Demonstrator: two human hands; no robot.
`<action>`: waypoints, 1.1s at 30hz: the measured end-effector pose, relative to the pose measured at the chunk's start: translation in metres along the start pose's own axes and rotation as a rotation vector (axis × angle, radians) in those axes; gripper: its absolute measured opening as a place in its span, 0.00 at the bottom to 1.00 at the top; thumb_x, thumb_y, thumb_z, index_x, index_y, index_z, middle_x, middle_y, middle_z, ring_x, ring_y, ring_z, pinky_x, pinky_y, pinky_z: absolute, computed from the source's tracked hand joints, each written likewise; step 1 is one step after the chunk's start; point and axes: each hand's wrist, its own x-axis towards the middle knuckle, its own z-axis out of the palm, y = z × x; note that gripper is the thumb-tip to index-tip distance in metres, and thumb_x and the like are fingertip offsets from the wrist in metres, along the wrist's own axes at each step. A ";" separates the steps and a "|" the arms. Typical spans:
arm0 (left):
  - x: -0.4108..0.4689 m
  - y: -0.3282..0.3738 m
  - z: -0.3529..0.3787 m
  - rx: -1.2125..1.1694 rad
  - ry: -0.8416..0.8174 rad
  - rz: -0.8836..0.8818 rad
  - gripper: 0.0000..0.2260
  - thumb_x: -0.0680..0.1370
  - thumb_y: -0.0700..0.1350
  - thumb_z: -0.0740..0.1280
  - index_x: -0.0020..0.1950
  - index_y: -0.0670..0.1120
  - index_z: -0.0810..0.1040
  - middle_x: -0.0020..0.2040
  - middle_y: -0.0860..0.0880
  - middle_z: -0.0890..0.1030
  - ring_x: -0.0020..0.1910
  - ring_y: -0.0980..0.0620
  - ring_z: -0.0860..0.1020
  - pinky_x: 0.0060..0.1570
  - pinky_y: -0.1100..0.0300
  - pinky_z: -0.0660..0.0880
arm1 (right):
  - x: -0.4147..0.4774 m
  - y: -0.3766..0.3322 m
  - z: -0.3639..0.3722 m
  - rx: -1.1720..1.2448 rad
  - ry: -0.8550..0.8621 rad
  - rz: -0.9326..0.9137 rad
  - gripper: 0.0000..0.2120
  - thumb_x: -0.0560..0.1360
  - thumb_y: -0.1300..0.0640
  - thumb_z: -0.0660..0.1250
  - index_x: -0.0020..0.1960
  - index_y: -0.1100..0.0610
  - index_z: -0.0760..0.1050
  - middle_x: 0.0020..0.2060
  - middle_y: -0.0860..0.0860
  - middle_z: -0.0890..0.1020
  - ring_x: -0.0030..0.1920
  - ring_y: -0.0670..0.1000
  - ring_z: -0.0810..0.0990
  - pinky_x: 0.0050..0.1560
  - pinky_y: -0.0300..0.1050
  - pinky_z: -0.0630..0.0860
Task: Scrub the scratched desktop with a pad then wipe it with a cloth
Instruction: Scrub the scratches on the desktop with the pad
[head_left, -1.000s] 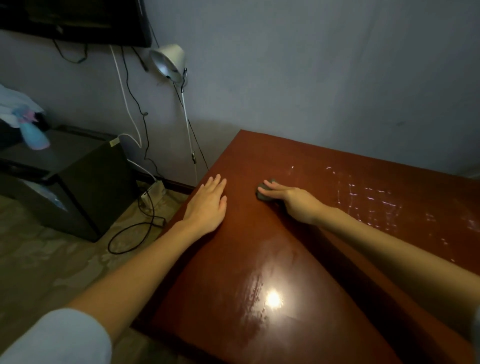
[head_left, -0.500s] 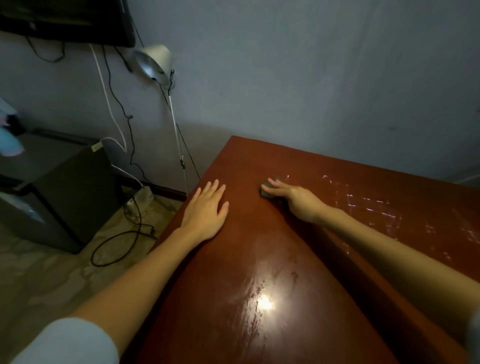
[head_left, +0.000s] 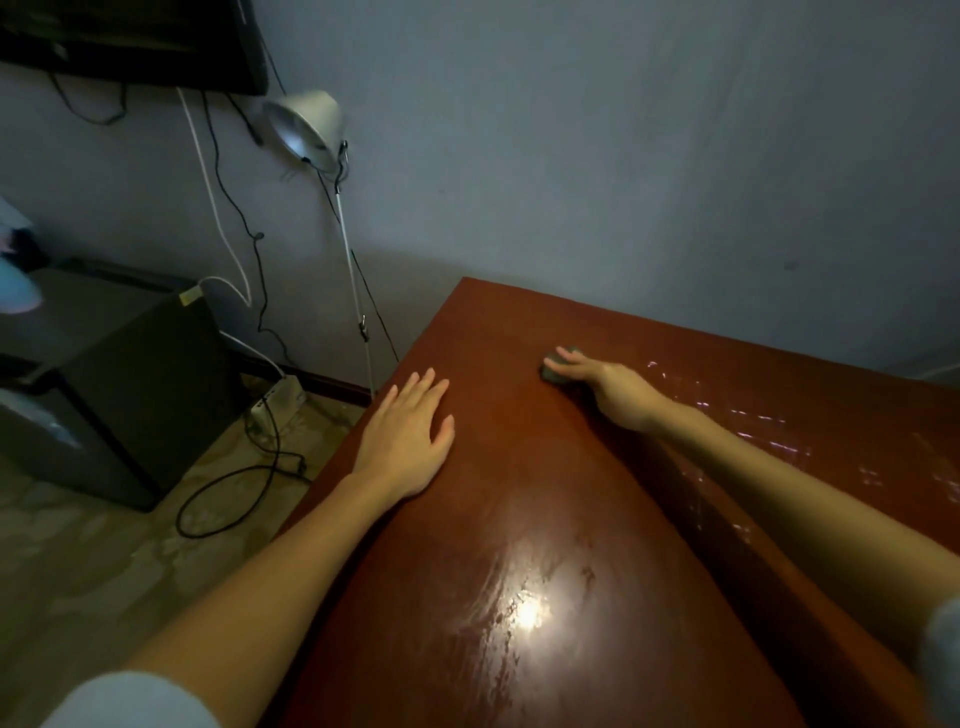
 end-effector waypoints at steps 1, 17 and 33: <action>0.000 0.000 0.000 -0.006 0.003 -0.001 0.24 0.82 0.54 0.51 0.78 0.51 0.55 0.79 0.52 0.53 0.77 0.56 0.49 0.74 0.59 0.44 | 0.011 0.001 -0.002 -0.008 -0.007 0.031 0.37 0.74 0.77 0.51 0.74 0.45 0.61 0.76 0.48 0.57 0.76 0.51 0.55 0.74 0.51 0.58; -0.001 0.000 -0.002 -0.022 0.010 -0.002 0.24 0.82 0.54 0.52 0.78 0.51 0.56 0.79 0.53 0.53 0.77 0.56 0.49 0.73 0.61 0.43 | 0.045 0.010 -0.001 0.040 0.030 0.057 0.39 0.71 0.78 0.49 0.74 0.48 0.63 0.76 0.50 0.58 0.76 0.52 0.54 0.75 0.50 0.56; -0.002 0.003 -0.005 -0.026 0.022 -0.001 0.24 0.82 0.54 0.52 0.78 0.52 0.56 0.78 0.54 0.52 0.77 0.57 0.48 0.74 0.62 0.43 | 0.069 0.041 -0.008 0.012 0.044 0.112 0.39 0.71 0.78 0.50 0.75 0.49 0.61 0.77 0.52 0.55 0.77 0.54 0.53 0.74 0.50 0.55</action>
